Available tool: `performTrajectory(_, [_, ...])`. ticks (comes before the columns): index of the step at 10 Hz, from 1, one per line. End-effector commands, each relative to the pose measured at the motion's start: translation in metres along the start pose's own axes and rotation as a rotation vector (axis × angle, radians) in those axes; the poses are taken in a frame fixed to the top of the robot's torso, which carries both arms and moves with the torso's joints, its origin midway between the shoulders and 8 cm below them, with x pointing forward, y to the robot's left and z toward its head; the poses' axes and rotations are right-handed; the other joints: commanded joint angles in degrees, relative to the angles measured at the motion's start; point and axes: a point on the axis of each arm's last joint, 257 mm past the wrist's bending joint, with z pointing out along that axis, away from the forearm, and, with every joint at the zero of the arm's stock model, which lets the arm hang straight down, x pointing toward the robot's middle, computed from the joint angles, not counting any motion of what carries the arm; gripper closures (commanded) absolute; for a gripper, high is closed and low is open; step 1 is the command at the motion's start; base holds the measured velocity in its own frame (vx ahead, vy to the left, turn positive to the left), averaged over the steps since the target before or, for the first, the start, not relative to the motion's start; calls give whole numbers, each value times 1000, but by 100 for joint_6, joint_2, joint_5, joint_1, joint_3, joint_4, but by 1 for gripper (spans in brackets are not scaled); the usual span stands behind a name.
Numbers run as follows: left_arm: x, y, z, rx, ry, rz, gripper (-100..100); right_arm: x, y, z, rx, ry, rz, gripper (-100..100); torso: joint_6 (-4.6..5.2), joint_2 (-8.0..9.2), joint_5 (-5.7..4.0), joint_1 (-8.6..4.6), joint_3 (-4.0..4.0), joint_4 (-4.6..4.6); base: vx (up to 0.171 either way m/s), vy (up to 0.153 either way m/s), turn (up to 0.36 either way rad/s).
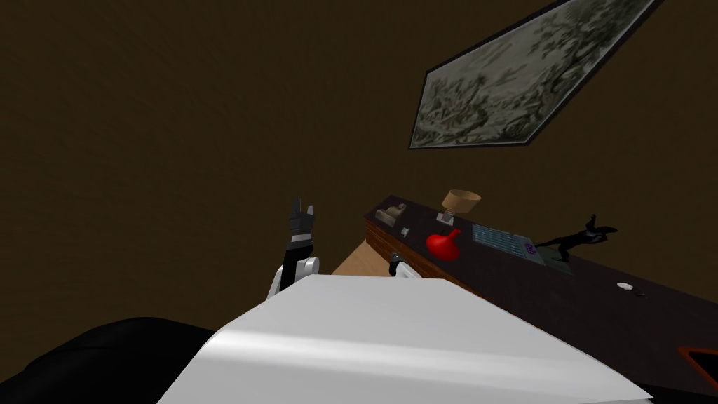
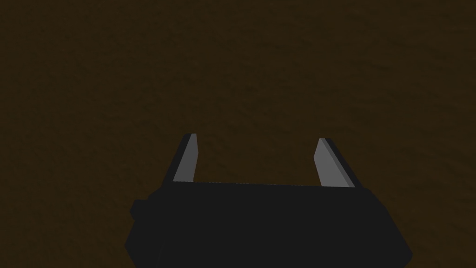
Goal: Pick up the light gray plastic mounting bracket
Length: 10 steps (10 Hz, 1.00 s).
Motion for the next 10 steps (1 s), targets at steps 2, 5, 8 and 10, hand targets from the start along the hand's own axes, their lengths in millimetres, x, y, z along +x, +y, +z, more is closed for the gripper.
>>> performTrajectory(2, [0, 0, 0, 0, 0, 0, 0, -8, -14, 7, 63, -31, -30, -100, 3, 2, 0, -1, 1, 0, 58, -23, 86])
performTrajectory(5, [0, 0, 0, 0, 0, 0, 0, -19, -34, 16, 141, -72, -70, -100, 1, -13, -1, -4, -7, -3, 95, -35, 144])
performTrajectory(8, [0, 0, 0, 0, 0, 0, 0, -35, -47, 21, 203, -118, -93, -100, 2, -11, 0, -1, -7, -3, 87, -32, 108])
performTrajectory(10, [0, 0, 0, 0, 0, 0, 0, -43, -54, 23, 232, -139, -104, -100, 4, -17, -1, -5, -11, -5, 95, -42, 85])
